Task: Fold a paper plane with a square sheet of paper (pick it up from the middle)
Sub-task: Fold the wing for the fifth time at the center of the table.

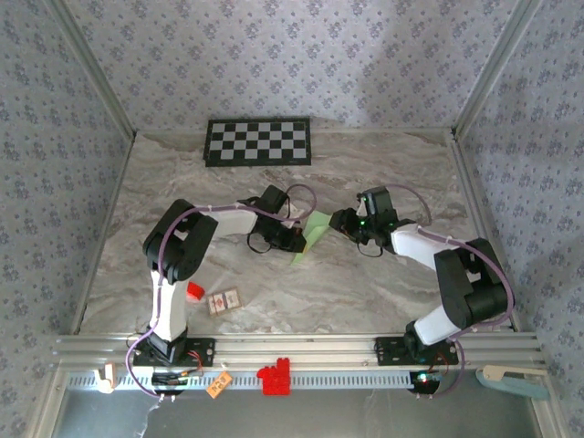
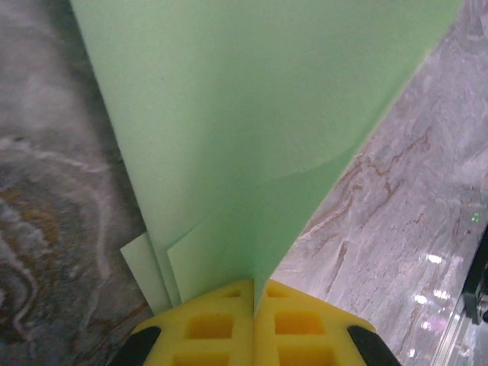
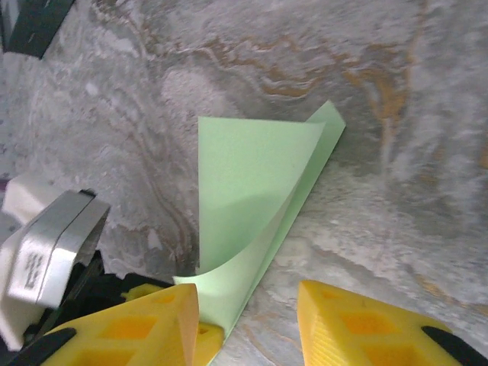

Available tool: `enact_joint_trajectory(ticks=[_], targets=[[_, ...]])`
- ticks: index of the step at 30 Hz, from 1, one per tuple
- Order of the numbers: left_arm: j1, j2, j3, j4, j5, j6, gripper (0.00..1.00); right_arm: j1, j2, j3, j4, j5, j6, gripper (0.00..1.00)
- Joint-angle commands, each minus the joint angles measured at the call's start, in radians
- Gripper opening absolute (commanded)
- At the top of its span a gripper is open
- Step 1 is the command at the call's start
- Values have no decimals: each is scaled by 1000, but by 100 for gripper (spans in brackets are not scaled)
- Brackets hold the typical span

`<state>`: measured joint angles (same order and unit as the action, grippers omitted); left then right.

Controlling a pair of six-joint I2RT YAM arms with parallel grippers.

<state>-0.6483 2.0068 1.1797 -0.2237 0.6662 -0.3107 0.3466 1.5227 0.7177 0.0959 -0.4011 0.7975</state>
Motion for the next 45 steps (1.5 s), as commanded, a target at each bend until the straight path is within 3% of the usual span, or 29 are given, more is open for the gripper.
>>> enact_joint_trajectory(ticks=[1, 10, 19, 27, 36, 45], targets=[[6, 6, -21, 54, 12, -83, 0, 25, 36, 8, 50, -52, -25, 38], [7, 6, -57, 119, 25, -140, 0, 87, 147, 59, 120, -111, -16, 27], [9, 2, -83, 149, 9, -146, 0, 111, 242, 122, 132, -156, -29, 24], [10, 1, -103, 158, 10, -142, 9, 118, 292, 150, 156, -196, -30, 24], [10, 13, -113, 153, -9, -136, 6, 103, 232, 121, 184, -218, -46, 24], [11, 12, -155, 216, -20, -169, 3, 70, 138, 4, 189, -160, -81, 26]])
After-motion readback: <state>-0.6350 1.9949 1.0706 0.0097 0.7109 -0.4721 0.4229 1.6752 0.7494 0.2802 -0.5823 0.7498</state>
